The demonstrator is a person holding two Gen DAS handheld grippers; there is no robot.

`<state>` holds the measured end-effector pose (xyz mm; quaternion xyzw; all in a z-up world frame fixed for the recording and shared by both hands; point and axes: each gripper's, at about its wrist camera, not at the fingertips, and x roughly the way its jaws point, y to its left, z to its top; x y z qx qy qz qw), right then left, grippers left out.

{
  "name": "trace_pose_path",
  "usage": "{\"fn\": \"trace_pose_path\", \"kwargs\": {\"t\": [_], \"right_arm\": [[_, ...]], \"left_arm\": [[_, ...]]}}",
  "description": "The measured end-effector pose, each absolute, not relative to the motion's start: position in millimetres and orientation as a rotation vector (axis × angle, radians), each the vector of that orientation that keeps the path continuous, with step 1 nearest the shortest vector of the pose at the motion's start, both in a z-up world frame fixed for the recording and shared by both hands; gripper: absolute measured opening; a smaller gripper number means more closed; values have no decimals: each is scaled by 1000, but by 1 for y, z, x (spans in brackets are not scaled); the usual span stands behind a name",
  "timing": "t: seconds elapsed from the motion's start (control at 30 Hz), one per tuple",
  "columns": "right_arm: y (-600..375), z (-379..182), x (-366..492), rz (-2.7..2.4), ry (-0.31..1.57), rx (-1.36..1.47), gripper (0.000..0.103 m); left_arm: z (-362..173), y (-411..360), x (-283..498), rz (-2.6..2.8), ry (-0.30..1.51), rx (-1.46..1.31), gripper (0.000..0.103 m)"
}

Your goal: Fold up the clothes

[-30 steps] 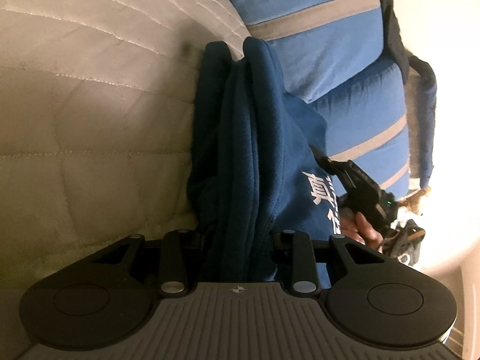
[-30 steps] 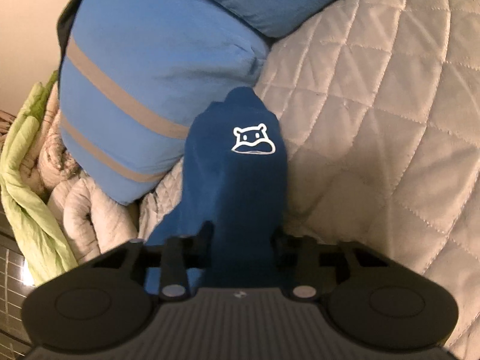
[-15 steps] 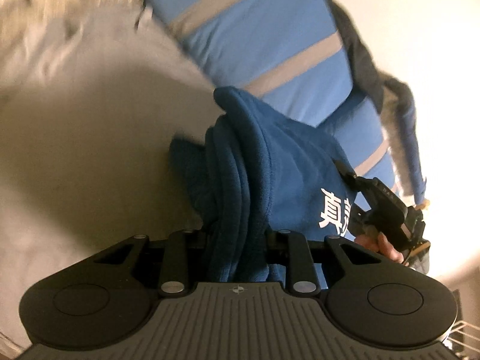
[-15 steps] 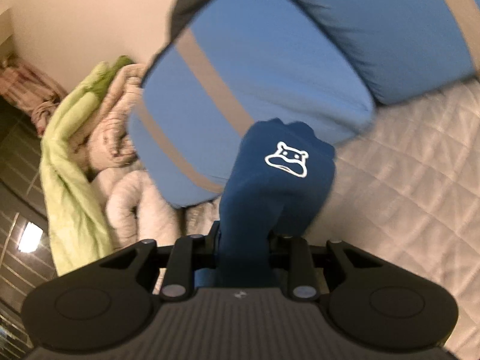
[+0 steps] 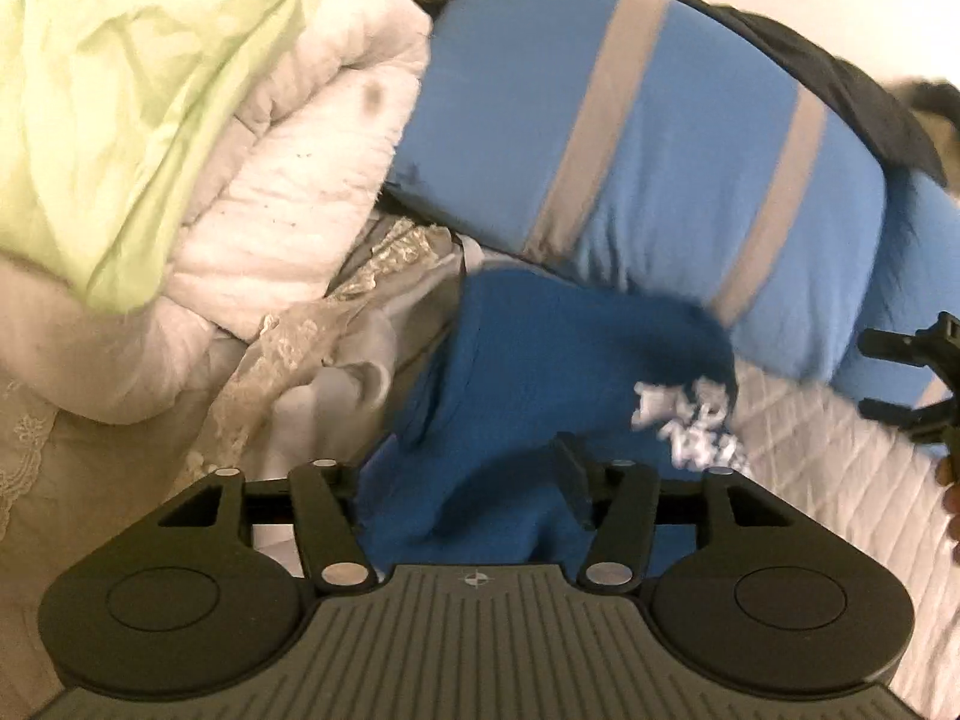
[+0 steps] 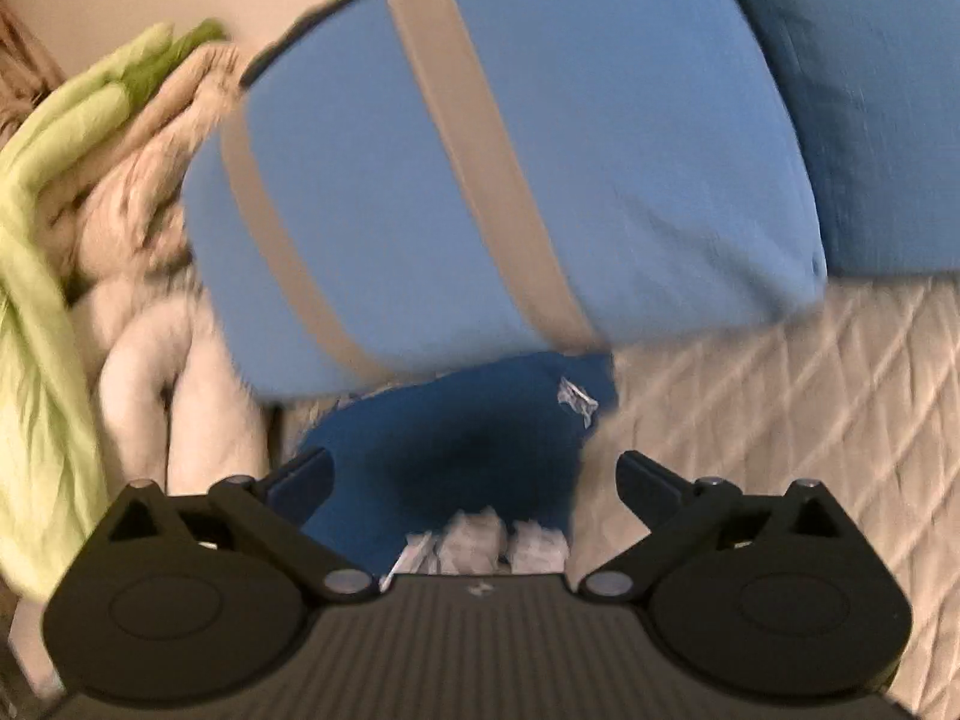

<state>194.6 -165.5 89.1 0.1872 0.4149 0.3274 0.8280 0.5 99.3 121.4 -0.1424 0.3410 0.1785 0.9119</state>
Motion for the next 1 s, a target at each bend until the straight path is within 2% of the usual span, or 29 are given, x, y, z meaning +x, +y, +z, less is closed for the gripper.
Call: {"fn": "trace_pose_path", "kwargs": {"t": [0.23,0.33,0.63,1.0], "right_arm": [[-224,68,161,680,886,279,103],[-259,75,144,665,869,216,103],[-370,135,91,641,697,113,103],[-513,225,59,523,492,186,103]], "left_arm": [[115,78,-33,363,697,-227,64],[118,73,-53,359,677,-214,69],[143,48,-79,298,658,-214,70],[224,25,-81,184,619,18,70]]}}
